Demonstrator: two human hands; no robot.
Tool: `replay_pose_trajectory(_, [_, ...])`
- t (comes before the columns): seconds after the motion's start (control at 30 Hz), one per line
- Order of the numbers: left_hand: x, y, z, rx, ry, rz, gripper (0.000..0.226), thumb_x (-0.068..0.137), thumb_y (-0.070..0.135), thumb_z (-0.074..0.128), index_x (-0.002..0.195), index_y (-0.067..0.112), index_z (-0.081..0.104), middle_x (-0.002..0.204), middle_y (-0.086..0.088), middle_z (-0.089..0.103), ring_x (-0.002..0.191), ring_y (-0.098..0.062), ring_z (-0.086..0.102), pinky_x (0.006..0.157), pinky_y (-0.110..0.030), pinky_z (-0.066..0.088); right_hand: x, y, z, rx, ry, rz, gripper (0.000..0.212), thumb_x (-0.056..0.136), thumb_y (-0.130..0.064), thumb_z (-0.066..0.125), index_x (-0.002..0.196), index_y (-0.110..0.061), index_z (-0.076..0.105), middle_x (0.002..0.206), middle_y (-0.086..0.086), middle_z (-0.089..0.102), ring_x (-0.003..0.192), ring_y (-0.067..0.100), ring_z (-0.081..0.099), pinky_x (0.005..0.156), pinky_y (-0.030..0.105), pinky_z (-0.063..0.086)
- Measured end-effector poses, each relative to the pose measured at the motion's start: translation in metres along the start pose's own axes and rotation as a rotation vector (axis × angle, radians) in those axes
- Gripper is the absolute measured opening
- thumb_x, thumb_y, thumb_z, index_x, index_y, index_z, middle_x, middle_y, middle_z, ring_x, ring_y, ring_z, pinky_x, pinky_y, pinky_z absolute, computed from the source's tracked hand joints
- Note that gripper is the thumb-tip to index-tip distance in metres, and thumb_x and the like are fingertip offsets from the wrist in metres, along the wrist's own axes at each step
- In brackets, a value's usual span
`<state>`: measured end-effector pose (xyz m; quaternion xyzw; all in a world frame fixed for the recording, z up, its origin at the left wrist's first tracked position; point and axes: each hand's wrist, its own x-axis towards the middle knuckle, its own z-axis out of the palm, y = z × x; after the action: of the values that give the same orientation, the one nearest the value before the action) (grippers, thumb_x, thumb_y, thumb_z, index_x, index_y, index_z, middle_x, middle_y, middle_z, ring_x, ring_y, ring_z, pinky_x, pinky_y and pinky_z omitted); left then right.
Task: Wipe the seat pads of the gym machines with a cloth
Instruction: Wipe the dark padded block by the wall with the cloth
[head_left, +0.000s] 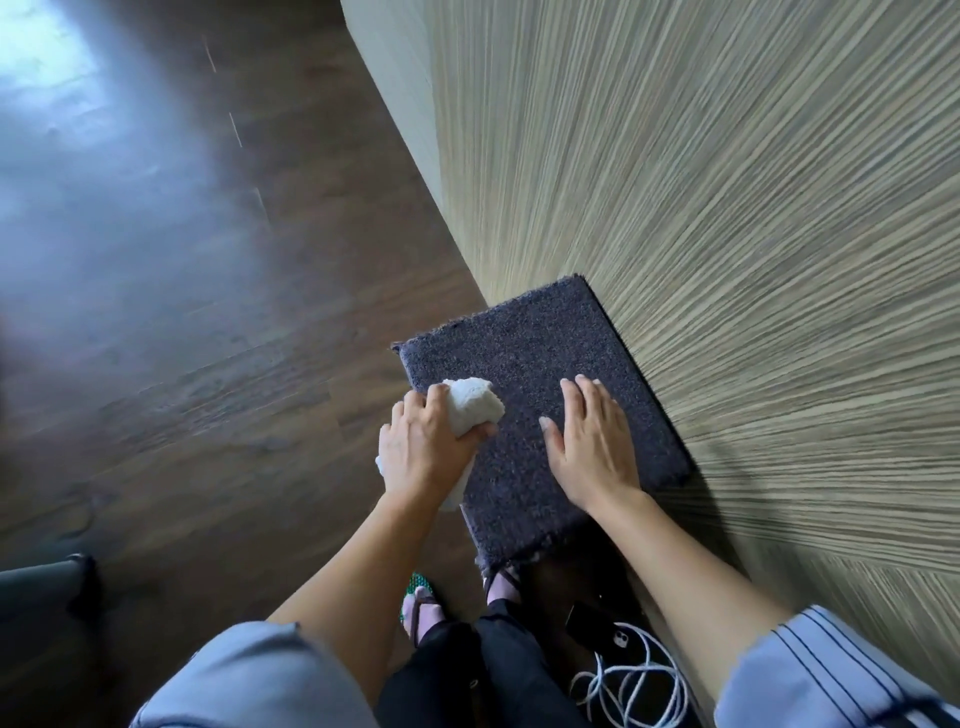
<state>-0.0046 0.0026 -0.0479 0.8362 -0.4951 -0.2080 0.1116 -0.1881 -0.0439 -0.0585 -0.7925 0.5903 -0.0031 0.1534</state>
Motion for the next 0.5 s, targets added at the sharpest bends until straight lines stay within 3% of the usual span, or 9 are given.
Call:
replay_pose_trajectory(0.17, [0.011,-0.013,-0.069,-0.029,0.089,-0.097,0.073,0.072,0.069,0.062,0.128,0.025,0.048,0.116,-0.006,0.056,0.111,-0.029,0.050,0.088,-0.041,0.041,0.020,-0.057,-0.042,0.031,-0.033,-0.122,0.059,0.100,-0.042,0.033,0.146,-0.004,0.030,0.152,0.018,0.030,0.141,0.035,0.025,0.115,0.046,0.023])
replay_pose_trajectory(0.3, [0.024,-0.039,-0.126,-0.093,0.172,-0.192,0.072,0.072,0.070,0.062,0.128,0.029,0.047,0.116,-0.003,0.055,0.113,-0.027,0.050,0.088,-0.040,0.041,0.047,-0.117,-0.064,0.042,-0.032,-0.211,0.075,0.092,-0.054,0.013,0.145,-0.004,0.034,0.150,0.018,0.035,0.139,0.035,0.030,0.112,0.047,0.027])
replay_pose_trajectory(0.5, [0.062,-0.121,-0.207,-0.188,0.309,-0.333,0.067,0.071,0.069,0.062,0.125,0.031,0.048,0.115,-0.001,0.056,0.113,-0.024,0.050,0.091,-0.038,0.042,0.100,-0.242,-0.066,0.054,0.006,-0.369,0.066,0.089,-0.045,0.024,0.129,0.000,0.053,0.130,0.021,0.056,0.122,0.040,0.051,0.099,0.051,0.043])
